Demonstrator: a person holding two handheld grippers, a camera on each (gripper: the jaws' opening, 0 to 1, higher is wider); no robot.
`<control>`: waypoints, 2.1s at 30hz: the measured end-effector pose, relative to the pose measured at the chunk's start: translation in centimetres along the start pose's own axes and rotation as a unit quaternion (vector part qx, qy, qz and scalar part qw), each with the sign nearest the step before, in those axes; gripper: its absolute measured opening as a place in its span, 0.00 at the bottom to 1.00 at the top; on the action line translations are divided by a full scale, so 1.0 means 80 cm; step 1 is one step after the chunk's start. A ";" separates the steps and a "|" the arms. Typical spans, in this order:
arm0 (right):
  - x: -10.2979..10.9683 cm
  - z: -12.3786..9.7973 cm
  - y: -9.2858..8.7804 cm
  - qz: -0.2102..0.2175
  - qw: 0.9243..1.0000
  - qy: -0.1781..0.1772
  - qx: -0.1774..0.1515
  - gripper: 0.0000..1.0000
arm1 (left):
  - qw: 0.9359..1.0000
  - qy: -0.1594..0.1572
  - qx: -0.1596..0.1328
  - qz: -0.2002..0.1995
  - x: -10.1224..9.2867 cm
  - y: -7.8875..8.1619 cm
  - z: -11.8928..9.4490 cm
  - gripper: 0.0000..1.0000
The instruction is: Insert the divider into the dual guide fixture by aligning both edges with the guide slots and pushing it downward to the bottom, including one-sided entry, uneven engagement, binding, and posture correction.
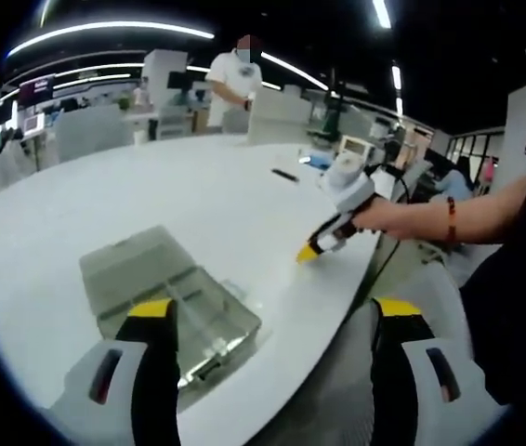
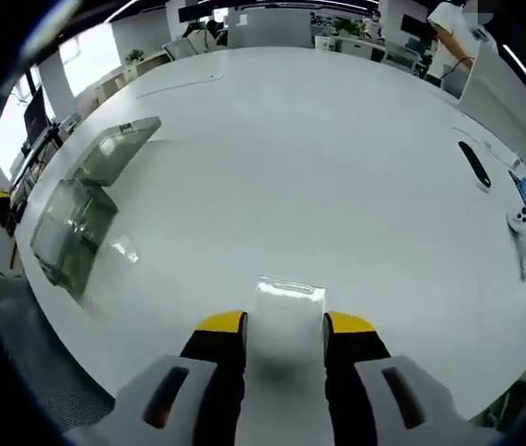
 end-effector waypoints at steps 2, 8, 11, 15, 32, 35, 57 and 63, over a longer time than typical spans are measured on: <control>0.001 -0.001 0.000 0.014 1.000 0.005 -0.008 0.28 | 1.000 0.002 -0.001 0.001 0.001 0.000 -0.001 0.84; 0.008 -0.003 -0.003 0.007 1.000 0.011 -0.012 0.27 | 1.000 0.001 0.001 -0.001 0.002 -0.003 -0.001 0.84; 0.009 -0.004 -0.001 0.014 1.000 0.016 -0.023 0.27 | 1.000 0.000 0.000 -0.002 0.002 -0.003 -0.001 0.84; 0.009 -0.008 0.004 0.014 0.999 0.018 -0.038 0.27 | 1.000 0.000 -0.001 -0.003 0.002 -0.004 -0.001 0.84; 0.043 -0.021 0.026 0.001 0.992 0.084 -0.094 0.27 | 1.000 -0.004 -0.019 -0.024 0.001 -0.001 0.000 0.80; 0.050 -0.024 0.030 -0.012 0.991 0.091 -0.102 0.27 | 0.999 -0.007 -0.022 -0.033 0.001 0.000 0.000 0.79; 0.079 -0.039 0.049 -0.042 0.979 0.136 -0.147 0.27 | 0.998 -0.001 -0.040 -0.057 0.002 0.001 -0.001 0.79; 0.091 -0.044 0.053 -0.050 0.974 0.151 -0.160 0.27 | 0.995 0.009 -0.053 -0.089 0.006 0.002 -0.002 0.74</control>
Point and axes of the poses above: the point that each gripper's makers call its tool centre point, and the gripper's own axes: z roughly forward along the fingers, x roughly to its left, y roughly out of its top, the point moved 10 cm from there along -z, roughly backward along the fingers, and after that the axes turned 8 degrees about -x, right-handed, at the moved point
